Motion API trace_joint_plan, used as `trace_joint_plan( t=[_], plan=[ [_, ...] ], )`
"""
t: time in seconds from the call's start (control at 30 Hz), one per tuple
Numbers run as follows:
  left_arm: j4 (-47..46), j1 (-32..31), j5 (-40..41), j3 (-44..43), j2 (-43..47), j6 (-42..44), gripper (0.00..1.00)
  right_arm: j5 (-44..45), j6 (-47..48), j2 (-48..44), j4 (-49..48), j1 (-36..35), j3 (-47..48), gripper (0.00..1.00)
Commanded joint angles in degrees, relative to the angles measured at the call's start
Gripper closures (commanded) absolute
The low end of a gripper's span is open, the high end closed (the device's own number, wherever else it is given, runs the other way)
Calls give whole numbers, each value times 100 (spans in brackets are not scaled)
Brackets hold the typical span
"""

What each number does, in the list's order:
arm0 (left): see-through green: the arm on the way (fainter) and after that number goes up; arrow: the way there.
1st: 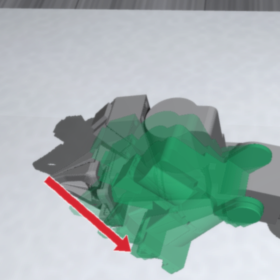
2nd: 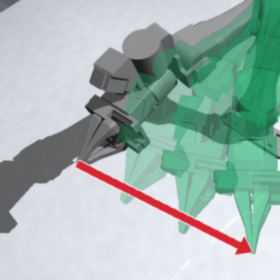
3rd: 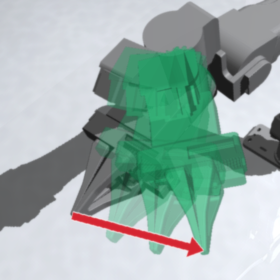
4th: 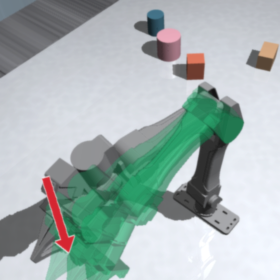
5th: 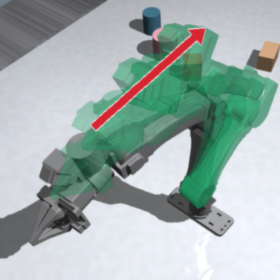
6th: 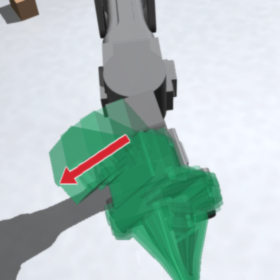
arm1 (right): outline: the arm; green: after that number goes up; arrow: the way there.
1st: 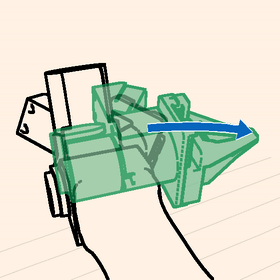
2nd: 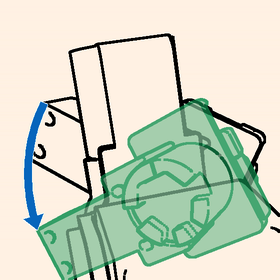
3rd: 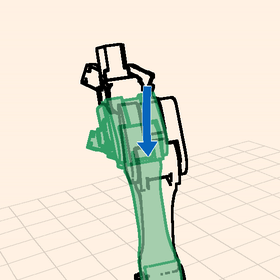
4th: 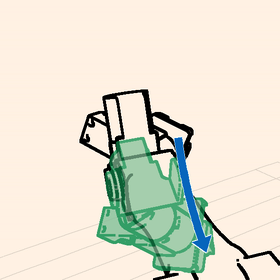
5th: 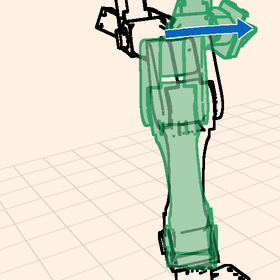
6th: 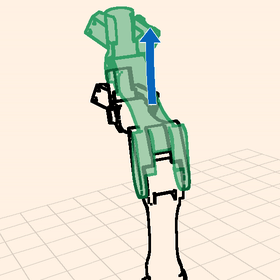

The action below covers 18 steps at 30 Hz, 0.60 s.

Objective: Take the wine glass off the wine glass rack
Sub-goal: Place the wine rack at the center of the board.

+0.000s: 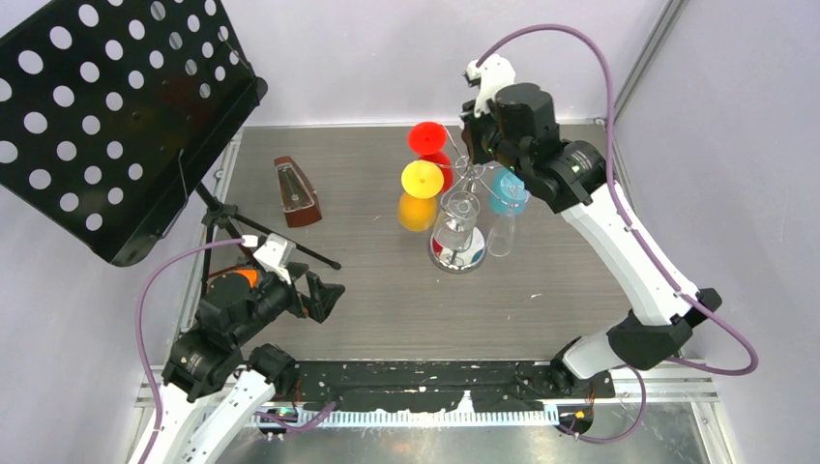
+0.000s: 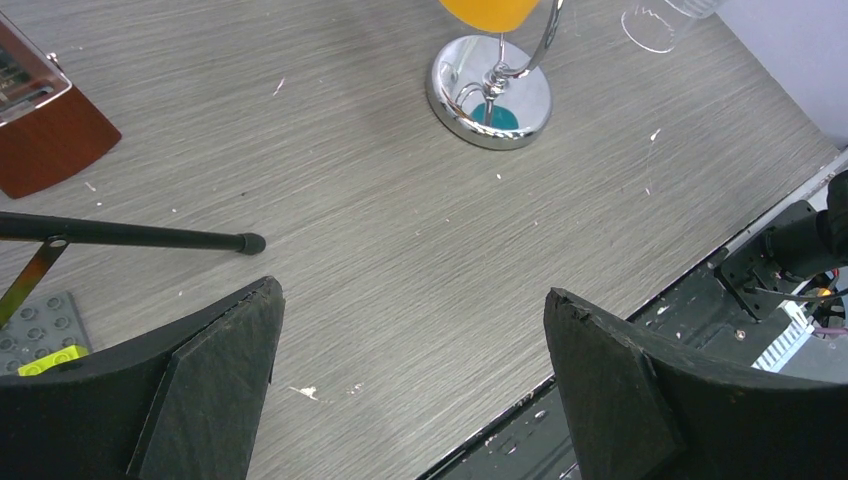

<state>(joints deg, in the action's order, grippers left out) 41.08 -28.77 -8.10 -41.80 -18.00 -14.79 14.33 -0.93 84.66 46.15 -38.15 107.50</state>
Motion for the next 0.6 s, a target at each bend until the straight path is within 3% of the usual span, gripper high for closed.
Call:
trace_joint_plan(
  t=[0.0,0.13,0.3,0.57],
  plan=[
    [-145,-5,46,21,-98,11,1,166,35,-657,-1434,-35,174,80],
    [-144,-1,58,14,-121,15,1,137,36,-681,-1429,-36,128,71],
    [-159,-5,88,18,-178,20,1,169,23,-742,-1397,-32,103,49],
    [-178,-3,122,-98,-340,-122,1,130,-1,-1369,-1432,-33,-397,33]
  ],
)
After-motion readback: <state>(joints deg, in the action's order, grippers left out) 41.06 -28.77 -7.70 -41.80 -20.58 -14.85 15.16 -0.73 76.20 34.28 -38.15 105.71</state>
